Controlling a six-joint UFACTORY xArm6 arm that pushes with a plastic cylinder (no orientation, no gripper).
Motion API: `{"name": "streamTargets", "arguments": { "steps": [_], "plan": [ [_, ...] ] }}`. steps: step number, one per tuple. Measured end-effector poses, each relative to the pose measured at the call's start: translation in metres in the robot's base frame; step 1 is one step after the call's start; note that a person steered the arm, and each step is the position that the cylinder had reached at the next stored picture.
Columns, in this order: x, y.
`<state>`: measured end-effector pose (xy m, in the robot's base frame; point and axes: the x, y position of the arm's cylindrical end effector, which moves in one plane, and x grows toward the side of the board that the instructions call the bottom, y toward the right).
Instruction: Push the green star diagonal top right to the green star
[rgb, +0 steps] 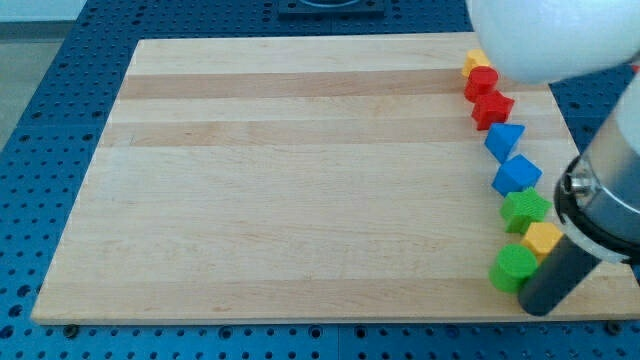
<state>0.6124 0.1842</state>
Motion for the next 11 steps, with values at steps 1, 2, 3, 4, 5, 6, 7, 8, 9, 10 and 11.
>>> {"name": "streamTargets", "arguments": {
  "steps": [1,2,3,4,5,6,7,8,9,10,11],
  "plan": [
    [-0.040,-0.009],
    [-0.052,-0.013],
    [-0.057,-0.013],
    [-0.027,-0.020],
    [0.006,-0.027],
    [0.006,-0.027],
    [-0.002,0.018],
    [-0.009,0.021],
    [-0.009,0.018],
    [-0.011,0.007],
    [-0.018,-0.004]
  ]
}}
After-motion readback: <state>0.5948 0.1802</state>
